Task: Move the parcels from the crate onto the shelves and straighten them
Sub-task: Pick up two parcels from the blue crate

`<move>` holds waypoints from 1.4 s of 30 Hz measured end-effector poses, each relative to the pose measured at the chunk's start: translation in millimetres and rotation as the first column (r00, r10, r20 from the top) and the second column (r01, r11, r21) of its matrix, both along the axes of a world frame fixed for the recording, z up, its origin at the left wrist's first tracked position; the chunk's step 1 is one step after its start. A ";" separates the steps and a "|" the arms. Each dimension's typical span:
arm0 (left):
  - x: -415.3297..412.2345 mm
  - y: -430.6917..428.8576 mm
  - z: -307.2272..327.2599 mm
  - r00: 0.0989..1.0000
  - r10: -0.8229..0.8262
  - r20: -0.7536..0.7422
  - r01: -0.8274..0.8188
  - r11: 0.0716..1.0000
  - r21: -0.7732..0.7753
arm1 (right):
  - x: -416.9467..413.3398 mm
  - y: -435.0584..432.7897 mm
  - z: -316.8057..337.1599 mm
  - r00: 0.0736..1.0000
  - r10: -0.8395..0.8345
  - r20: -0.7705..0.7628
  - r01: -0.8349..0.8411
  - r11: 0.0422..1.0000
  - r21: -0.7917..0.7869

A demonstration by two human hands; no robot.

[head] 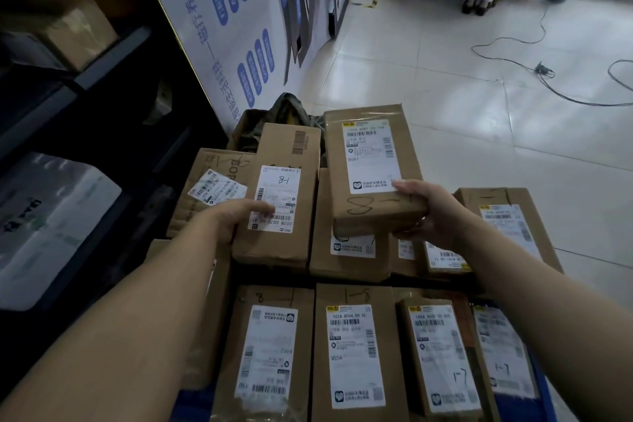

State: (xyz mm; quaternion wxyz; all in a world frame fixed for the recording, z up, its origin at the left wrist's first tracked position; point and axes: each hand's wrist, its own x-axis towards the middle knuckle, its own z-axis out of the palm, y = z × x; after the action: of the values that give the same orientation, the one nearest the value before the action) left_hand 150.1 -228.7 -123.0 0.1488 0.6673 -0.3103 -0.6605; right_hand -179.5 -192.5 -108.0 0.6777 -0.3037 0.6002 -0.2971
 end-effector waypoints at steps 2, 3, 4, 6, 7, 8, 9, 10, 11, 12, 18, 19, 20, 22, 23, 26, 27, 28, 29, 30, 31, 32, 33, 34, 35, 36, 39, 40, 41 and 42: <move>2.3 -3.1 -2.9 1.000 0.006 -0.015 -0.006 1.000 0.003 | -1.8 -0.1 -7.3 1.000 -0.009 0.030 0.009 1.000 0.016; 2.8 -3.1 -4.4 0.999 0.015 -0.028 -0.015 1.000 0.003 | -2.1 0.7 -10.4 0.999 -0.011 0.043 0.010 1.000 0.017; 2.8 -2.6 -6.3 0.999 0.023 -0.046 -0.023 1.000 0.007 | -1.9 1.8 -12.8 0.999 -0.008 0.051 0.008 1.000 0.015; 2.6 -1.7 -9.6 0.997 0.034 -0.075 -0.034 0.999 0.006 | -1.3 3.0 -16.2 0.998 -0.009 0.057 0.009 1.000 0.012; 2.2 -2.0 -10.5 0.996 0.041 -0.084 -0.041 0.999 -0.001 | -1.1 3.3 -16.7 0.998 -0.013 0.058 0.012 1.000 0.013; 2.2 -2.4 -11.5 0.995 0.041 -0.087 -0.042 0.999 -0.006 | -0.9 3.4 -16.8 0.998 -0.014 0.060 0.013 1.000 0.013; 1.4 -2.8 -11.6 0.996 0.034 -0.085 -0.035 0.999 -0.009 | -0.3 3.2 -16.8 0.998 -0.010 0.063 0.009 1.000 0.009; 0.4 -2.6 -10.0 0.996 0.031 -0.081 -0.033 0.999 -0.014 | 0.5 3.2 -16.3 0.998 -0.004 0.064 0.004 1.000 0.004; -1.0 -1.7 -8.7 0.996 0.030 -0.080 -0.032 0.999 -0.018 | 1.6 3.2 -15.9 0.998 0.001 0.068 -0.001 1.000 -0.001; -1.5 -0.9 -8.0 0.996 0.030 -0.081 -0.032 0.999 -0.025 | 2.7 3.4 -15.5 0.998 0.003 0.069 -0.002 1.000 -0.003; 0.4 0.9 -8.9 0.982 0.118 -0.150 -0.134 0.986 -0.097 | 1.2 8.0 -15.8 0.993 -0.046 0.106 0.047 0.999 -0.007; -2.4 2.8 -6.1 0.978 0.137 -0.158 -0.156 0.981 -0.116 | 0.5 9.6 -15.9 0.992 -0.056 0.112 0.057 0.998 -0.007; -4.6 3.9 -5.4 0.976 0.147 -0.160 -0.169 0.977 -0.131 | 0.0 11.1 -15.4 0.991 -0.066 0.113 0.067 0.998 -0.007; -9.4 6.4 -6.6 0.973 0.161 -0.164 -0.186 0.971 -0.151 | -0.5 14.1 -14.0 0.991 -0.081 0.105 0.083 0.996 -0.013; -11.7 7.7 -7.4 0.972 0.173 -0.160 -0.198 0.968 -0.157 | -0.4 15.4 -12.7 0.991 -0.085 0.101 0.087 0.996 -0.017; -12.5 11.6 -10.1 0.968 0.182 -0.175 -0.211 0.963 -0.167 | 0.0 17.8 -8.9 0.994 -0.069 0.090 0.072 0.997 -0.035; -10.9 11.9 -13.8 0.968 0.176 -0.180 -0.205 0.965 -0.161 | 0.1 18.2 -8.6 0.994 -0.062 0.086 0.065 0.997 -0.039; -9.2 11.8 -16.5 0.970 0.164 -0.178 -0.191 0.970 -0.147 | 0.4 18.1 -8.9 0.995 -0.058 0.081 0.061 0.997 -0.043; -9.0 11.8 -18.5 0.973 0.152 -0.176 -0.176 0.976 -0.128 | 0.7 18.0 -8.7 0.996 -0.055 0.074 0.059 0.997 -0.047; -10.2 12.1 -18.8 0.974 0.150 -0.172 -0.171 0.978 -0.116 | 1.0 17.5 -8.3 0.997 -0.052 0.065 0.055 0.997 -0.049; -12.3 13.0 -17.4 0.976 0.134 -0.170 -0.154 0.982 -0.112 | 1.3 17.2 -8.4 0.997 -0.051 0.058 0.053 0.997 -0.047; -14.1 13.6 -16.3 0.979 0.115 -0.167 -0.133 0.986 -0.103 | 1.5 17.0 -8.3 0.997 -0.050 0.055 0.052 0.998 -0.043; -15.7 13.2 -16.4 0.982 0.097 -0.159 -0.114 0.989 -0.098 | 1.4 16.6 -8.7 0.997 -0.051 0.057 0.054 0.998 -0.041; -16.6 13.3 -14.7 0.985 0.082 -0.153 -0.098 0.990 -0.098 | 0.7 16.8 -8.9 0.997 -0.051 0.065 0.054 0.998 -0.038; -17.3 13.2 -12.9 0.986 0.070 -0.155 -0.086 0.991 -0.102 | -0.7 17.1 -9.3 0.996 -0.049 0.074 0.052 0.998 -0.037; -16.7 12.1 -12.7 0.987 0.053 -0.152 -0.069 0.992 -0.104 | -2.7 17.8 -9.9 0.995 -0.045 0.085 0.049 0.998 -0.037; -15.5 12.5 -9.2 0.987 -0.001 -0.160 -0.014 0.996 -0.090 | -8.7 21.5 -9.4 0.988 -0.055 0.144 0.061 0.997 -0.041; -15.2 13.0 -9.5 0.984 0.008 -0.176 -0.025 0.995 -0.095 | -10.6 22.5 -9.4 0.984 -0.065 0.167 0.073 0.997 -0.038; -15.3 13.3 -11.0 0.980 0.031 -0.194 -0.051 0.994 -0.100 | -12.5 23.4 -10.2 0.980 -0.076 0.183 0.084 0.996 -0.037; -16.0 13.9 -12.0 0.976 0.055 -0.210 -0.079 0.991 -0.106 | -14.3 23.6 -11.1 0.978 -0.081 0.193 0.090 0.995 -0.038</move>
State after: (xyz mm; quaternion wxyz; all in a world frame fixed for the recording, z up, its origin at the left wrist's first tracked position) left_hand 134.1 -214.7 -135.0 0.2401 0.5956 -0.3076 -0.7022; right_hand -193.8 -168.9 -119.1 0.7115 -0.2634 0.5377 -0.3678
